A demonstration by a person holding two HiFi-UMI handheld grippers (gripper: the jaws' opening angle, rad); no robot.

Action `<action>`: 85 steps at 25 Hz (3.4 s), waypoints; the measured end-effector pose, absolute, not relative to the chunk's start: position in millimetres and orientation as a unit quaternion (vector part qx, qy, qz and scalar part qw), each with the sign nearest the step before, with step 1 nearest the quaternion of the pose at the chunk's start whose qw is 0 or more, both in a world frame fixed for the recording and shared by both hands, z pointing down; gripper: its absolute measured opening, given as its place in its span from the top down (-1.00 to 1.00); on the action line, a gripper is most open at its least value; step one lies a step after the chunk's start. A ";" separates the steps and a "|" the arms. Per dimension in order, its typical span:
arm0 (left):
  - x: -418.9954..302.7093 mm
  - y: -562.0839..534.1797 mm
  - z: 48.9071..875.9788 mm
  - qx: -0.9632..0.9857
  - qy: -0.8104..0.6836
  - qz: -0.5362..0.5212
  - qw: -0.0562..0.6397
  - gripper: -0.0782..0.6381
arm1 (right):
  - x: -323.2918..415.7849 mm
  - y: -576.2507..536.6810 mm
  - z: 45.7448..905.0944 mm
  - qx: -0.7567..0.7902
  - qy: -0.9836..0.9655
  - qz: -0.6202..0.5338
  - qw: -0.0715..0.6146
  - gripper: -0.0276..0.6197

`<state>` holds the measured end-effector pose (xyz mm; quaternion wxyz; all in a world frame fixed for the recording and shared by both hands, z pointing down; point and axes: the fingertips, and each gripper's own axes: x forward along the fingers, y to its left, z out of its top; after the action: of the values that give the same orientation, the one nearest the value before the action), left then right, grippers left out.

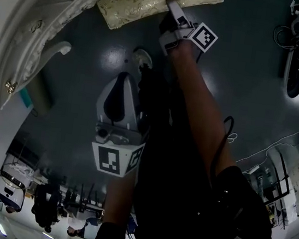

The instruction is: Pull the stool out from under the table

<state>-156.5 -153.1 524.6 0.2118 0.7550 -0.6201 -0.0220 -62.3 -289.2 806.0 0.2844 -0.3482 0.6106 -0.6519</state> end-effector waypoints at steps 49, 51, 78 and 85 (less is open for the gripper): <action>-91.6 19.2 479.3 0.788 -0.576 -0.011 0.215 0.76 | 34.3 -24.2 809.8 -0.340 0.606 -0.654 0.299 -0.64; -92.1 27.3 480.0 0.791 -0.573 -0.011 0.215 0.76 | 36.1 -15.0 811.9 -0.343 0.605 -0.653 0.301 -0.64; -95.1 67.7 482.9 0.801 -0.559 -0.011 0.215 0.76 | 44.0 10.6 813.6 -0.327 0.617 -0.654 0.290 -0.62; -91.3 64.0 483.2 0.801 -0.558 -0.010 0.216 0.76 | 45.3 21.2 811.0 -0.301 0.631 -0.663 0.268 -0.61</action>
<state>-91.3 64.0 483.2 0.2160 0.8015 -0.5576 -0.0100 45.3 21.2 811.0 0.2680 -0.3008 0.6308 -0.6631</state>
